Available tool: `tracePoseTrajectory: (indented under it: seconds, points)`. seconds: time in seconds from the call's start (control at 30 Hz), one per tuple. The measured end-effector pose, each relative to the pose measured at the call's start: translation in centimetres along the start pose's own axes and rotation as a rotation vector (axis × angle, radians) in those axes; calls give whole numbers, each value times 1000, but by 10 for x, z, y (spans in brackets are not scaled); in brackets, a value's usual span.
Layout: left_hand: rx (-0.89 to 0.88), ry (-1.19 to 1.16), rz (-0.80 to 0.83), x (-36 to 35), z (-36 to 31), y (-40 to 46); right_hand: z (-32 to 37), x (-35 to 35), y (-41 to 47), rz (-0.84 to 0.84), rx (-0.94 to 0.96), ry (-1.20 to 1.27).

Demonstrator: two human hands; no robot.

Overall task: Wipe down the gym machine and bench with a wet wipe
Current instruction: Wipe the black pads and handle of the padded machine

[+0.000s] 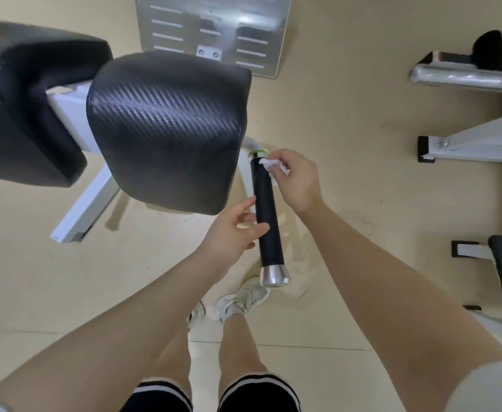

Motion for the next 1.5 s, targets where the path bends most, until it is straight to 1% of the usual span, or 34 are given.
tracePoseTrajectory:
  seconds: [0.07,0.17,0.33,0.4,0.47,0.5,0.53,0.57,0.67,0.7,0.77,0.8,0.87,0.93,1.03,1.07,1.1,1.2,1.27,1.33,1.4,1.47,1.5]
  points:
    - [1,8,4,0,-1,-1,6,4,-6,28,68,36]
    - [26,7,27,-2,-5,-2,18,12,-32,149,232,15]
    - [177,-82,54,-6,-4,-8,26,21,-101,361,214,-68]
    - [196,-92,62,-6,-3,-8,32,27,-125,460,240,-65]
    - [201,-81,37,-5,-3,-6,36,30,-141,573,236,-81]
    - [199,-76,20,-3,-3,-5,37,31,-142,600,218,-86]
    - [200,-85,8,-2,-2,-4,42,32,-137,592,197,-84]
    - [208,-114,7,-2,-1,-3,46,33,-125,542,176,-72]
    - [271,-234,51,0,8,1,48,33,-62,262,110,-146]
    - [288,-256,77,0,11,2,47,27,-43,203,110,-149]
    - [282,-267,97,1,13,4,46,4,-17,191,146,-162]
    - [264,-266,73,4,13,5,43,-8,-8,209,162,-208]
    - [226,-258,-44,15,16,7,39,-26,3,237,209,-347]
    - [228,-257,-130,25,25,6,43,-28,10,231,253,-434]
    - [283,-240,-131,29,41,0,46,-13,15,139,262,-397]
    - [296,-230,-131,29,44,-2,45,-11,14,140,252,-383]
    - [304,-220,-133,29,46,-3,45,-13,13,176,271,-389]
    - [305,-209,-138,26,44,-5,49,-34,-7,431,365,-478]
    - [299,-213,-136,22,40,-5,53,-36,-27,537,400,-484]
    - [289,-215,-131,17,35,-5,55,-31,-50,599,369,-450]
    - [277,-210,-120,13,30,-5,54,-28,-80,719,307,-415]
    - [251,-210,-101,8,25,-6,56,-23,-114,847,346,-392]
    - [230,-204,-91,5,22,-7,57,-17,-126,849,363,-329]
Point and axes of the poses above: each hand's wrist, its own y-axis towards the middle knuckle, its own x-axis out of the back of the hand, z = x × y, the point moved 10 cm from there along y, towards the middle knuckle, and after that the axes turned 9 degrees about -z, right-handed, at the moved point
